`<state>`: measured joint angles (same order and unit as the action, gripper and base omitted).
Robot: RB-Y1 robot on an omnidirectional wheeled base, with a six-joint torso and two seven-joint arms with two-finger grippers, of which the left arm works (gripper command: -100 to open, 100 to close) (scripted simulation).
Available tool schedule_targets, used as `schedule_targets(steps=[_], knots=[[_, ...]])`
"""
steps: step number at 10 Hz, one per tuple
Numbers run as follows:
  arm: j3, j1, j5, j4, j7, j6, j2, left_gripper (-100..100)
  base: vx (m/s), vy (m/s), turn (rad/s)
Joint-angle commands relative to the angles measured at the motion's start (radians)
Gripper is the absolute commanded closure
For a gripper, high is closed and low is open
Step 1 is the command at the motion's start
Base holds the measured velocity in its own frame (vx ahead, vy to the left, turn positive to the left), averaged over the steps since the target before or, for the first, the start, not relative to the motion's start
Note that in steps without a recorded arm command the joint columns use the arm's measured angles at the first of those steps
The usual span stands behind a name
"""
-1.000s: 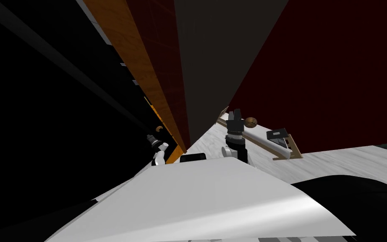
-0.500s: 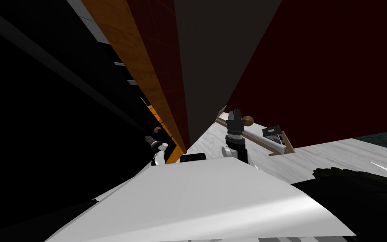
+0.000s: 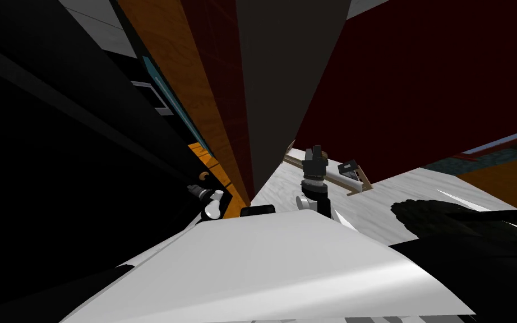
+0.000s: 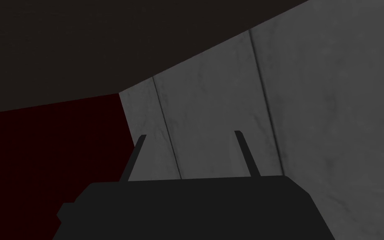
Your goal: Push the door open
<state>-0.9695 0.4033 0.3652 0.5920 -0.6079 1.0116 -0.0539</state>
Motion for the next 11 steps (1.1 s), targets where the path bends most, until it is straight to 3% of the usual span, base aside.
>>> schedule_targets(steps=[1, 2, 3, 4, 8, 11], knots=[[-0.014, 0.01, 0.005, 0.028, -0.014, 0.011, -0.006, 100, -0.008, 0.08, -0.071], [-0.014, 0.01, 0.005, 0.028, -0.014, 0.011, -0.006, 100, 0.0, 0.019, 0.012], [-0.059, 0.023, 0.025, 0.021, -0.041, 0.037, 0.0, 100, -0.03, 0.066, -0.197], [-0.059, 0.023, 0.025, 0.021, -0.041, 0.037, 0.0, 100, -0.034, 0.066, -0.189], [-0.143, 0.048, 0.063, 0.007, -0.091, 0.086, 0.015, 100, -0.033, 0.065, -0.186], [-0.143, 0.048, 0.063, 0.007, -0.091, 0.086, 0.015, 100, -0.005, 0.012, -0.029]])
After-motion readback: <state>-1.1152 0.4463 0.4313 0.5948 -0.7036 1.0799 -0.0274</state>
